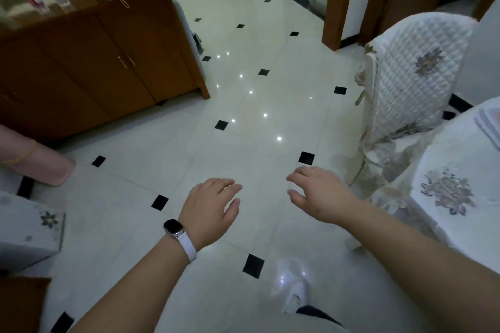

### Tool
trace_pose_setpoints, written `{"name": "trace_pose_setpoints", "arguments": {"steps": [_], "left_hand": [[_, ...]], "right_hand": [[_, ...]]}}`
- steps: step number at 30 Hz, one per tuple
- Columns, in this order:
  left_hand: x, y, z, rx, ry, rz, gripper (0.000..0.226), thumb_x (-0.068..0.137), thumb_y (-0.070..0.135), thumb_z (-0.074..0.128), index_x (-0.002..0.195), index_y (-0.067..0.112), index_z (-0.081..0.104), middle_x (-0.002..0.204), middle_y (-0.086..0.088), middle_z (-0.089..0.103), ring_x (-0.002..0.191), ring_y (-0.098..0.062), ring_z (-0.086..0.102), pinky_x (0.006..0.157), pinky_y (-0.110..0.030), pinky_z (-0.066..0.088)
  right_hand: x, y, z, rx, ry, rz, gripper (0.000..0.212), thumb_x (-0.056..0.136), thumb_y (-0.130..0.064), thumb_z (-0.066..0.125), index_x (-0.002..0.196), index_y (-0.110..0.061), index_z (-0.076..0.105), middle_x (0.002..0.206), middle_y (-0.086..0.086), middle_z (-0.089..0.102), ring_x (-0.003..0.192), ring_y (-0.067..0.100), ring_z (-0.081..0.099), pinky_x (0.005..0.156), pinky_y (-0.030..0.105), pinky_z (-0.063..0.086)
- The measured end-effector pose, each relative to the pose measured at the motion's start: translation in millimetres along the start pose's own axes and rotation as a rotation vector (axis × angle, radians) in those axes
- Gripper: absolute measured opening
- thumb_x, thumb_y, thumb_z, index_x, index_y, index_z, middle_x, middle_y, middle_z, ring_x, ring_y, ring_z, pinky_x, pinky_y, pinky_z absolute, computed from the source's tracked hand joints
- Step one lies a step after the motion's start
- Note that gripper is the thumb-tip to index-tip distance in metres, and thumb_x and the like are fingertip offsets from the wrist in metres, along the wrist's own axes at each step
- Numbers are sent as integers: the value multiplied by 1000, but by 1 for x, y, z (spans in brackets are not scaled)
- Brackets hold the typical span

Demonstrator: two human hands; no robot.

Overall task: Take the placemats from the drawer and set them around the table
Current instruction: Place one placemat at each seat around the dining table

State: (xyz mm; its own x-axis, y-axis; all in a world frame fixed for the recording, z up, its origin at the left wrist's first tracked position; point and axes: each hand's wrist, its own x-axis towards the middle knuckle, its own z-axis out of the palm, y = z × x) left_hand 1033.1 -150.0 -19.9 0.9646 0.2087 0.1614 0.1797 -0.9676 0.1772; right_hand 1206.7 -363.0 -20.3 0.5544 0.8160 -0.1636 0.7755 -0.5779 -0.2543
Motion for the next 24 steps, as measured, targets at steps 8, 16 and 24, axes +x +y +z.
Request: {"name": "trace_pose_setpoints", "arguments": {"steps": [8,16,24], "left_hand": [[117,31,19,3,-66,214,38,87,38,47,113,21,69,113,-1,68,103,-24,63,82,-38,50],[227,73,47,-53,-103,451,37,87,37,48,113,19,68,114,-1,68,104,-24,62,82,-38,50],[349,68,90,-112,-137,637,36,87,37,47,110,19,69,111,-1,69,99,-24,64,78,-37,51]], "right_hand": [[4,79,-35,18,65,173,46,98,-48,38,136,-25,50,134,-4,52,117,21,50,95,35,41],[4,135,-49,77,111,400,46,96,-49,40,134,-26,51,132,-6,53,117,20,51,95,35,43],[58,186,-56,102,104,635,53,88,-55,34,128,-27,55,124,-5,57,108,21,56,88,38,49]]}}
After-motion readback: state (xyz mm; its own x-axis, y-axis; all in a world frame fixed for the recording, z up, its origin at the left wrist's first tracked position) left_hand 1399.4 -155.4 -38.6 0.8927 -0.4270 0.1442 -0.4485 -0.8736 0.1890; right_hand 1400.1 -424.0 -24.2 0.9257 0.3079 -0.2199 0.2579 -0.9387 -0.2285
